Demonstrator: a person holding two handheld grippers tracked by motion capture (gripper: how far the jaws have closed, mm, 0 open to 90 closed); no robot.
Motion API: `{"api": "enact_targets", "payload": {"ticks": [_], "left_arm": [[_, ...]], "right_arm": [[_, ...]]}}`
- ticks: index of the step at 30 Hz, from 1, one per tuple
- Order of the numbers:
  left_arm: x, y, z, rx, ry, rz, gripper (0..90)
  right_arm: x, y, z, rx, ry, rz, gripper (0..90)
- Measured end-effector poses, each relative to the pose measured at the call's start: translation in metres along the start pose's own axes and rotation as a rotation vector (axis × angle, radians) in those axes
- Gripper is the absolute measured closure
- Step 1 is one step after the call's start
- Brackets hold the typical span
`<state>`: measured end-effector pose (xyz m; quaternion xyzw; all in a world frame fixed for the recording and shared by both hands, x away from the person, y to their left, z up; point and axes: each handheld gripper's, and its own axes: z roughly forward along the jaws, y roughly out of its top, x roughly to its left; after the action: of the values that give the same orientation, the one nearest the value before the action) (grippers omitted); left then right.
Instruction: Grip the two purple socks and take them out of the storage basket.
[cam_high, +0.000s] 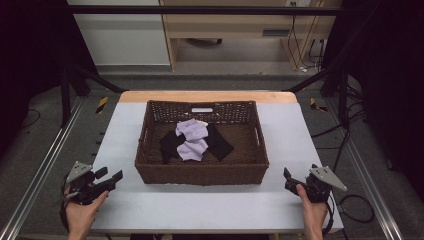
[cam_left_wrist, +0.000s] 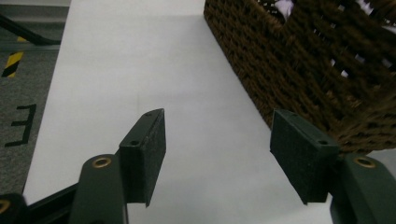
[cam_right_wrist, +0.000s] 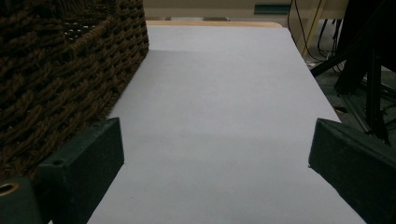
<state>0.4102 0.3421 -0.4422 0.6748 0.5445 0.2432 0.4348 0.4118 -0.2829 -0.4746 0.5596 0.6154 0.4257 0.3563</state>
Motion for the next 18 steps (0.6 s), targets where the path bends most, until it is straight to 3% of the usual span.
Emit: {"api": "enact_targets", "payload": {"ticks": [8,18], "left_arm": [[-0.005,0.008,-0.009,-0.049,-0.012,-0.007,40.6],[-0.014,0.024,-0.013,-0.079,-0.024,0.019,41.6]], "right_arm": [[-0.003,-0.004,0.001,-0.006,0.005,0.004,3.5],[-0.005,-0.008,0.003,0.006,0.0,0.029,3.6]]}}
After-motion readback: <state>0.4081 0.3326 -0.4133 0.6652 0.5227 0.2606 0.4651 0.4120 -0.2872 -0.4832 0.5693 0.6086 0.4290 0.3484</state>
